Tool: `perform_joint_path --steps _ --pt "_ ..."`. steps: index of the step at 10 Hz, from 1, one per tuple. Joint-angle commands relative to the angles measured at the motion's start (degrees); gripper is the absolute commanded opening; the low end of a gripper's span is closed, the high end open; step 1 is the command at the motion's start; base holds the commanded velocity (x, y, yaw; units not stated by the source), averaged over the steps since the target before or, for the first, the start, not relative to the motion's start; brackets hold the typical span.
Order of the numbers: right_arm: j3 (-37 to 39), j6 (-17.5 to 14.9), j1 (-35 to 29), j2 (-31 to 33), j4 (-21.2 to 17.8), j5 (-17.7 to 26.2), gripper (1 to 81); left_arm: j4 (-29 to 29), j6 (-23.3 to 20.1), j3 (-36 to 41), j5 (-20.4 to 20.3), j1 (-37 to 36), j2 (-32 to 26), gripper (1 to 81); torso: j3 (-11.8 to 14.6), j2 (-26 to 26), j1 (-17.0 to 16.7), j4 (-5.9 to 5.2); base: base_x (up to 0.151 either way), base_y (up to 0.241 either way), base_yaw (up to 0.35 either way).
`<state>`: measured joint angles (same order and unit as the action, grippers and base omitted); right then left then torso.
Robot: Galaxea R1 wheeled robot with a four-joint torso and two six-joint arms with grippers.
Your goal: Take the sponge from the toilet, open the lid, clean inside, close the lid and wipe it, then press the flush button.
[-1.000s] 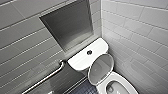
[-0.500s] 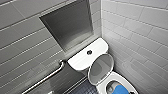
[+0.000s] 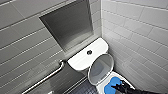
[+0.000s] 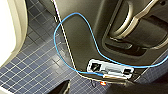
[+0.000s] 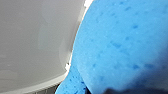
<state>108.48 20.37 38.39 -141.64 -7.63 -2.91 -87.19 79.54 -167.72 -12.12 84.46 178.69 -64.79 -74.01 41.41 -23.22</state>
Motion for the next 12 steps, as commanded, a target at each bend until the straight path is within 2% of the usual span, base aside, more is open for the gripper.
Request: perform_joint_path --steps 1,4,6,9,12 --pt "14.20 4.15 -8.45 -12.37 -1.25 5.37 1.0 0.00 -0.18 -0.77 2.71 1.55 -1.67 81.1 0.00 0.00 0.00 0.00 0.000 0.000 0.000" --pt "27.88 5.03 -8.19 -24.92 -1.25 7.92 1.0 0.00 -0.18 -0.77 2.80 1.63 -1.93 81.1 0.00 0.00 0.00 0.00 0.000 0.000 0.000" --pt "30.64 5.03 -6.00 -28.81 -0.45 8.01 1.0 0.00 -0.09 -0.77 2.80 1.64 -1.84 81.1 0.00 0.00 0.00 0.00 0.000 0.000 0.000" --pt "25.82 4.77 -0.38 -28.12 2.96 7.92 1.0 -0.09 -0.17 -0.77 2.80 1.64 -1.75 81.1 0.04 -0.02 -0.02 0.05 0.000 0.000 0.000" --pt "13.24 4.77 3.06 -21.87 6.31 7.75 1.0 -0.18 -0.18 -0.77 2.71 1.63 -1.84 81.1 0.09 -0.05 -0.09 0.07 0.000 0.000 0.000"
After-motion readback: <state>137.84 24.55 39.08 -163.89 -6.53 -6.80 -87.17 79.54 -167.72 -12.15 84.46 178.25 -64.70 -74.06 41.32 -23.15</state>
